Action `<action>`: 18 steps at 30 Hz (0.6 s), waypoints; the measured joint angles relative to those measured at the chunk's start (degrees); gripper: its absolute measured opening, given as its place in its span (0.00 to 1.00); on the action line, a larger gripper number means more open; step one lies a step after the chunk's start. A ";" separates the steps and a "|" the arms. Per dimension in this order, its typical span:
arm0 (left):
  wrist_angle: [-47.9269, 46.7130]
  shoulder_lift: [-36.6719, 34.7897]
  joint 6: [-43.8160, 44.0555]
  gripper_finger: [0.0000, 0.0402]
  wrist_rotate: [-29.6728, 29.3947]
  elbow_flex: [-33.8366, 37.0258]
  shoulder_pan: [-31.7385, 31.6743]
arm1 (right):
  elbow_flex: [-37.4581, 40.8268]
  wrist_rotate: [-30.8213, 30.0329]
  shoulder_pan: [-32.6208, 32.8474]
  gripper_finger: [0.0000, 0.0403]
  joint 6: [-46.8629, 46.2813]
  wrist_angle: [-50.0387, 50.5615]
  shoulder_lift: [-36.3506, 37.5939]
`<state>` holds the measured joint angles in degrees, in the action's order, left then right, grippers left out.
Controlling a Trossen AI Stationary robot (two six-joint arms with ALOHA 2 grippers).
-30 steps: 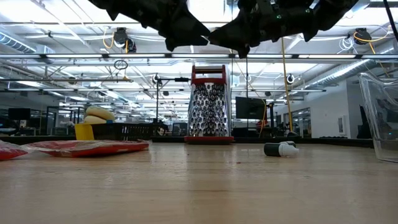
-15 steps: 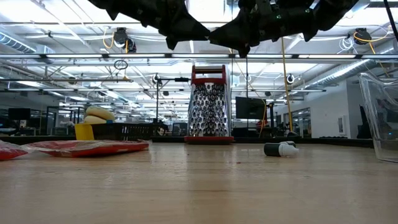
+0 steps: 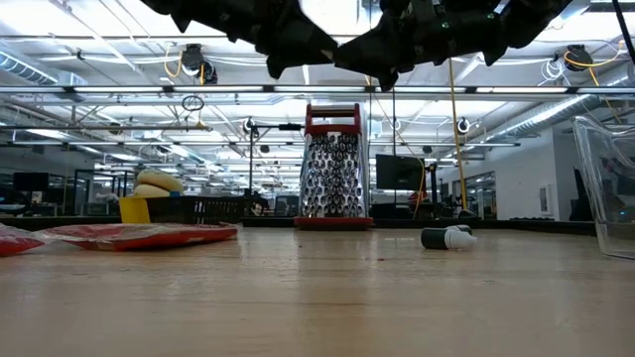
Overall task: Pick & Place Food Item
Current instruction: Put the top green food coloring bottle into the black bin
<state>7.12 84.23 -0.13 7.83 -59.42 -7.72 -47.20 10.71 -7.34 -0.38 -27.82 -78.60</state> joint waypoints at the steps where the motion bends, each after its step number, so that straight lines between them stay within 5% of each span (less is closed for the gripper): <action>1: 1.27 0.16 -0.24 0.44 -0.34 -0.23 0.12 | -0.22 -0.04 0.03 0.17 0.00 -0.61 -0.17; 7: 2.89 1.23 -1.23 0.60 -0.63 -0.23 1.07 | -0.18 0.05 0.07 0.16 0.01 -0.72 -0.51; 18: -7.95 -0.59 -1.73 0.55 -0.43 -0.06 -1.05 | -0.11 -0.24 -0.02 0.16 0.00 0.19 -0.38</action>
<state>-0.83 83.64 -1.87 7.40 -59.48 -8.77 -47.31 10.47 -7.35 -0.38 -27.63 -78.98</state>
